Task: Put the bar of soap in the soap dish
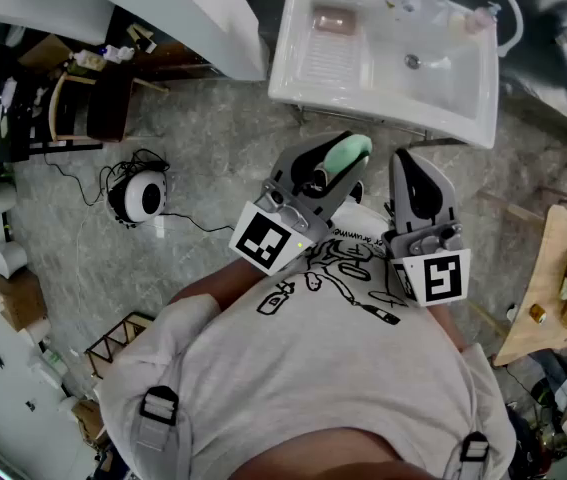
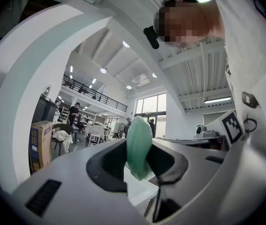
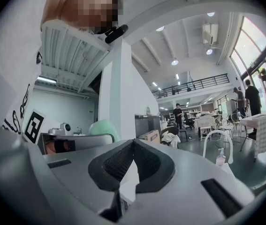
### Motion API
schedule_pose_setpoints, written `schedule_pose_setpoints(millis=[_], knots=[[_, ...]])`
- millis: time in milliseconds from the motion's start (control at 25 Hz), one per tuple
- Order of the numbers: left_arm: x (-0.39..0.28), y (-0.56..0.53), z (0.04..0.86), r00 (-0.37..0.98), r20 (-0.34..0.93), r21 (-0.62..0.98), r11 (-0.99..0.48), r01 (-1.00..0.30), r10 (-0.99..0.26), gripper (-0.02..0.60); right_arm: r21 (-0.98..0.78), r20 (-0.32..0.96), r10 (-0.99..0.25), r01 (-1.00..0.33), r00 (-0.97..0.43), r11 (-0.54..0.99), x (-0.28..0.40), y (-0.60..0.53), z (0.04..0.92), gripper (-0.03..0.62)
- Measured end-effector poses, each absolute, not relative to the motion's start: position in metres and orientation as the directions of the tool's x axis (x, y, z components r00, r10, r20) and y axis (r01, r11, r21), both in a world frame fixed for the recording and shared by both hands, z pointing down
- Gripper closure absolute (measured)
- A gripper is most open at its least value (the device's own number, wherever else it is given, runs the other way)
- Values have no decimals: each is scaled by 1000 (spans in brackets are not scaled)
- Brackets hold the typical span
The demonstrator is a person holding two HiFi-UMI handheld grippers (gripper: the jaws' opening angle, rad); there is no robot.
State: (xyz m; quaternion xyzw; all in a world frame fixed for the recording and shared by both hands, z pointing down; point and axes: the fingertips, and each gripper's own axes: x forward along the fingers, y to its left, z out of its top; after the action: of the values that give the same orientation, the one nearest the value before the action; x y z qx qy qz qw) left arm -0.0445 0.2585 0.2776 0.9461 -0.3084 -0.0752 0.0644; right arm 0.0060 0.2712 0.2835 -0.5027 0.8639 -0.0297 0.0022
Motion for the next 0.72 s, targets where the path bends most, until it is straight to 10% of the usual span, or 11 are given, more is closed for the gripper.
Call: schedule_pose_setpoints(millis=[720], knots=[[-3, 285, 281, 795, -81, 173, -794, -583, -601, 462, -95, 7, -856, -852, -517, 514, 45, 299, 285, 571]])
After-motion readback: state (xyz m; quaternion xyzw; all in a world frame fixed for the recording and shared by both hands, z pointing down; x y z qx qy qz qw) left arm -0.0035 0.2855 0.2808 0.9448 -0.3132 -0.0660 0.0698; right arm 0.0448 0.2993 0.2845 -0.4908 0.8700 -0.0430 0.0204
